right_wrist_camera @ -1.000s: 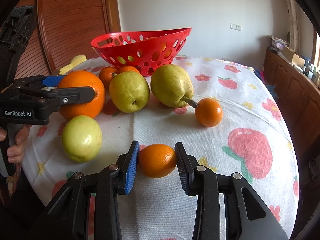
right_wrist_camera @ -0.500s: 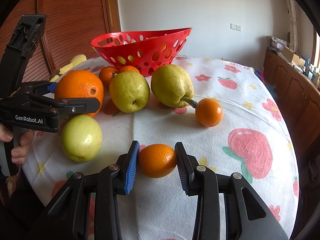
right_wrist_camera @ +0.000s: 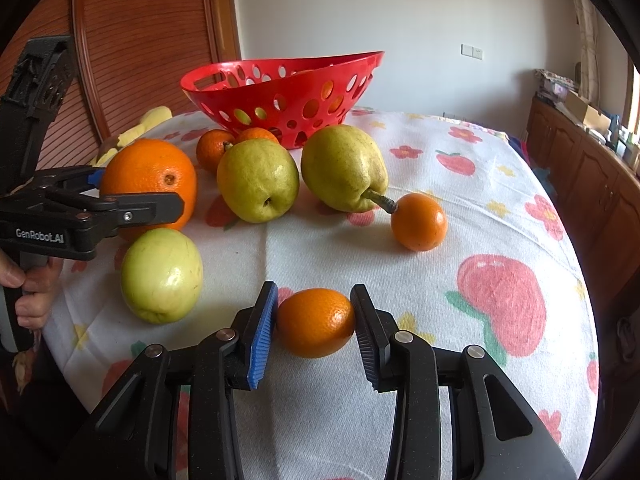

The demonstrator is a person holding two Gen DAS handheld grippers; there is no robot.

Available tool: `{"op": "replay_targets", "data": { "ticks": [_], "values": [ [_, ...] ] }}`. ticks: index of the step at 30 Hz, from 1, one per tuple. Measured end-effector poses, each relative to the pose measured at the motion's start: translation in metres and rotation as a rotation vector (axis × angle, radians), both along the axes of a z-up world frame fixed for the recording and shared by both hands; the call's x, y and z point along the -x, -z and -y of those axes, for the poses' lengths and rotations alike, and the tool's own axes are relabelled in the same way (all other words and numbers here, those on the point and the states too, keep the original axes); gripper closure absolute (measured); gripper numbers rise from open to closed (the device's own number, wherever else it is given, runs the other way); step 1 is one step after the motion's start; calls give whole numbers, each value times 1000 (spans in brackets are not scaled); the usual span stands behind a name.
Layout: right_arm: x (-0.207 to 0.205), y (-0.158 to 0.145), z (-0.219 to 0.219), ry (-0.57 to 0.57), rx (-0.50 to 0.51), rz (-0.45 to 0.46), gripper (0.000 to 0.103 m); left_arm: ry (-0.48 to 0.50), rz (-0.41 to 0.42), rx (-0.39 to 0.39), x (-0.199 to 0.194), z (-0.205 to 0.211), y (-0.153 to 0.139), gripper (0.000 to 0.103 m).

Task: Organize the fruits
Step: 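Grasp the tangerine with the right tool while the left tool grasps a large orange, then lift both fruits and release them into the red basket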

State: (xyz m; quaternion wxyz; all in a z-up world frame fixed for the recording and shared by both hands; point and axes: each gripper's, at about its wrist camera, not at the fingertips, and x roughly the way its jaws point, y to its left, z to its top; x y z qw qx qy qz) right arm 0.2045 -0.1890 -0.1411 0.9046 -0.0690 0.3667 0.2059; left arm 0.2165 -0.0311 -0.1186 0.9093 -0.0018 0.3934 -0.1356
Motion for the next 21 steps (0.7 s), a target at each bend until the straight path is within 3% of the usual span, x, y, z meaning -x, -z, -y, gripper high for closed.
{"op": "replay_targets", "data": {
  "ticks": [21],
  "values": [
    [0, -1, -2, -2, 19, -10, 67, -9, 78, 44, 12, -12, -27, 7]
  ]
}}
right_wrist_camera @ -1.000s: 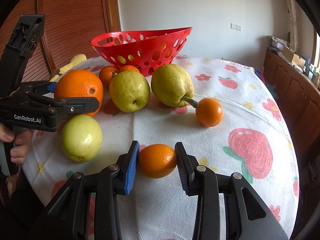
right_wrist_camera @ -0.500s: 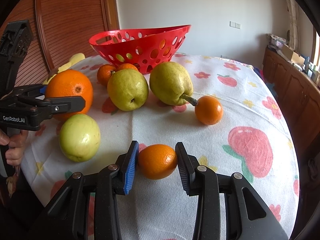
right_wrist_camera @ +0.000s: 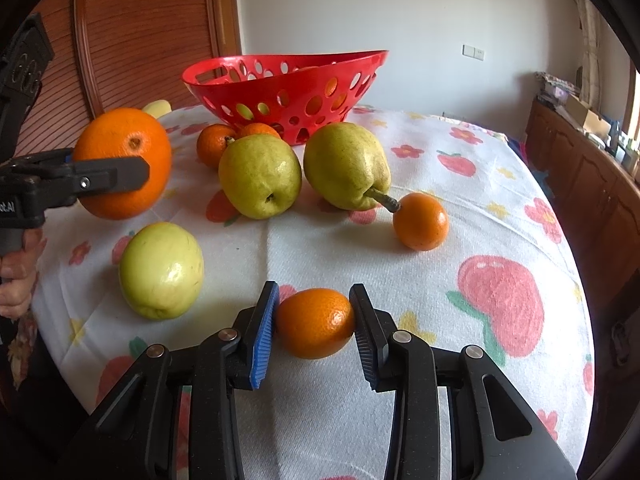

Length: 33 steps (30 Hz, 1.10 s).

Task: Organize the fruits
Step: 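Lift both fruits and release them into the red basket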

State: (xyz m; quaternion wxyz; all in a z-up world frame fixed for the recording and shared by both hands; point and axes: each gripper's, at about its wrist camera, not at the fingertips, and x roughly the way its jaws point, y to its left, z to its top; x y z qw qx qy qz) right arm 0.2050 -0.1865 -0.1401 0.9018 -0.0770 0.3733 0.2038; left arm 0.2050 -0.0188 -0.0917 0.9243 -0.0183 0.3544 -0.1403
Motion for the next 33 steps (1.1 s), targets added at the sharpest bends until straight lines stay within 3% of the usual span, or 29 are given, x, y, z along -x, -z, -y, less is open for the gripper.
{"op": "replay_targets", "data": {
  "ticks": [5, 21, 33],
  "values": [
    [-2, -9, 6, 10, 3, 3, 67, -7, 19, 11, -3, -5, -12, 7],
    [-54, -97, -6, -56, -19, 132, 67, -23, 102, 29, -40, -18, -67, 7],
    [-110, -115, -48, -169, -47, 134, 67, -64, 104, 25, -82, -35, -75, 7]
  ]
}}
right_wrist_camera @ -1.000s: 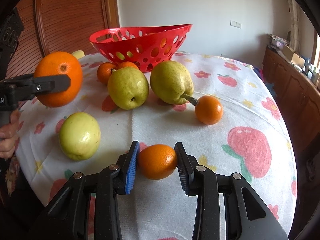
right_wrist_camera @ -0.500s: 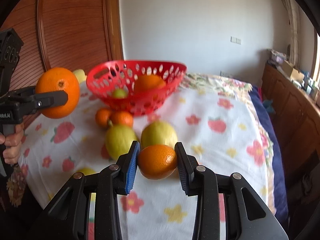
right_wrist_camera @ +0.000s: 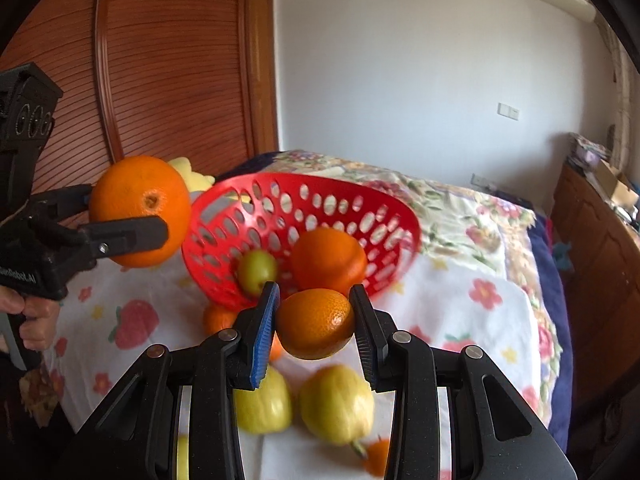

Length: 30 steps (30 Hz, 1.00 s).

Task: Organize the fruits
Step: 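Lift both fruits and release them into the red basket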

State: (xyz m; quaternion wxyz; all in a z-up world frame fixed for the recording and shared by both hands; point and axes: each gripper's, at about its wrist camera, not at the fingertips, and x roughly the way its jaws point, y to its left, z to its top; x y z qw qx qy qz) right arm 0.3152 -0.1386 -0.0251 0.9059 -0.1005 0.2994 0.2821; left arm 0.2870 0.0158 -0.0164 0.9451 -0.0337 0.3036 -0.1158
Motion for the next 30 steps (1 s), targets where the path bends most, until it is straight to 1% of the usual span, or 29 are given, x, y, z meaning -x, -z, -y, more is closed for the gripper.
{"op": "replay_targets", "data": {
  "ticks": [3, 6, 12, 20, 28, 30],
  "values": [
    [-15, 2, -10, -18, -9, -18, 67, -3, -2, -9, -9, 0, 2, 7],
    [-31, 8, -17, -34, -19, -58, 67, -2, -8, -14, -18, 1, 3, 7],
    [-44, 21, -30, -49, -6, -105, 67, -3, -19, -15, -30, -2, 5, 7],
    [-49, 28, -39, -54, 22, -124, 67, 3, -29, -16, -43, -3, 13, 7],
    [-51, 31, -38, -33, 16, -129, 66, 7, -48, -26, -53, -3, 21, 7],
    [-47, 30, -35, -26, 12, -126, 66, 9, -45, -40, -53, -1, 21, 7]
  ]
}}
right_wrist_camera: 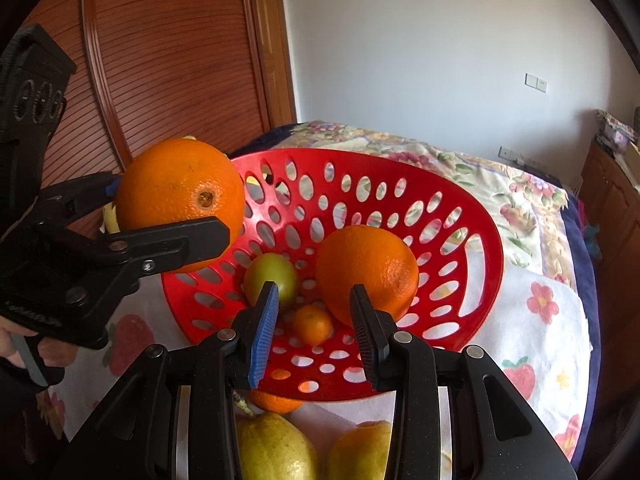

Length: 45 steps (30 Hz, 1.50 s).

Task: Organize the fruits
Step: 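Lift both fruits and release them into the red basket, then withdraw both open tools from the basket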

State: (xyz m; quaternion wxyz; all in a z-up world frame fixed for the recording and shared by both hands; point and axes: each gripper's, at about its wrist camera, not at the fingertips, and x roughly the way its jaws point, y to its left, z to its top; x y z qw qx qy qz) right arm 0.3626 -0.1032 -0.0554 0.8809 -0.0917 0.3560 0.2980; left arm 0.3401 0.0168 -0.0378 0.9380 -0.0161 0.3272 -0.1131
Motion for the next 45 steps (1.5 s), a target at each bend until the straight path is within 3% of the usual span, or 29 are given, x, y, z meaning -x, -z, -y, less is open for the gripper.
{"op": "replay_targets", "data": {
  "ticks": [10, 15, 32, 45],
  "values": [
    [19, -12, 20, 35, -27, 39, 65, 16, -44, -70, -14, 17, 10, 7],
    [22, -11, 27, 47, -31, 35, 64, 17, -112, -64, -21, 23, 24, 7],
    [31, -10, 33, 60, -54, 24, 58, -13, -133, -158, -28, 35, 30, 6],
    [41, -16, 43, 90, -86, 26, 57, -23, -22, -149, -19, 37, -10, 6]
  ]
}}
